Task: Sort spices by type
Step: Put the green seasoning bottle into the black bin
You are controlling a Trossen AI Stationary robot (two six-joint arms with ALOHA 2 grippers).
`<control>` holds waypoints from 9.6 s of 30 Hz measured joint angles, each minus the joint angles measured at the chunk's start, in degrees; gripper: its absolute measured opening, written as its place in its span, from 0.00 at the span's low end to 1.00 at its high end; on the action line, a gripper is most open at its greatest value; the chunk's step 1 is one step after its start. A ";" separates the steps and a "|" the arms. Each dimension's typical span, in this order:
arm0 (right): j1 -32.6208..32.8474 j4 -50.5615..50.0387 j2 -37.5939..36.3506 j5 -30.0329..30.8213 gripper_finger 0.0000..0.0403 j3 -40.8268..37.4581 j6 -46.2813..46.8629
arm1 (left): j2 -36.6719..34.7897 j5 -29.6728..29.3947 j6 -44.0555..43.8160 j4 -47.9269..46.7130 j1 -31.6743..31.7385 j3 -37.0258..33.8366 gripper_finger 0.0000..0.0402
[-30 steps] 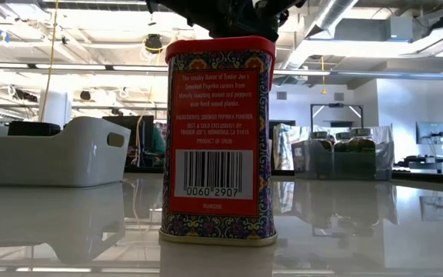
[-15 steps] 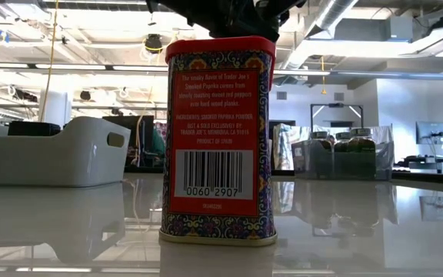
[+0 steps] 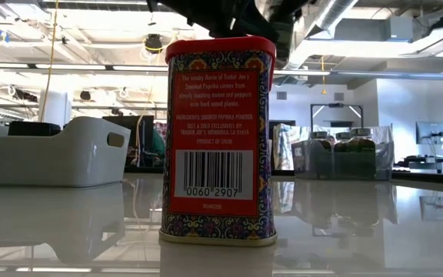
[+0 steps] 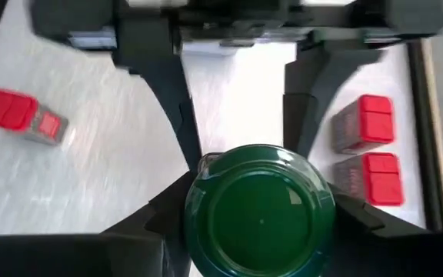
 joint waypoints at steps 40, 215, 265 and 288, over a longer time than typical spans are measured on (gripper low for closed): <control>-27.55 -0.90 -27.26 -6.50 0.56 -30.23 1.65 | -26.13 -1.67 -2.90 7.95 2.87 -23.93 0.63; -37.32 -0.10 -13.96 -10.33 0.56 -30.85 -23.09 | -26.06 -1.86 0.17 7.13 2.86 -23.93 0.63; -39.84 16.70 -7.50 -14.09 0.56 -40.64 -32.91 | -26.06 -1.86 1.63 7.37 2.85 -23.91 0.63; -39.84 17.20 -2.79 -14.03 0.57 -40.94 -32.89 | -26.06 -1.86 1.68 7.26 2.85 -23.91 0.63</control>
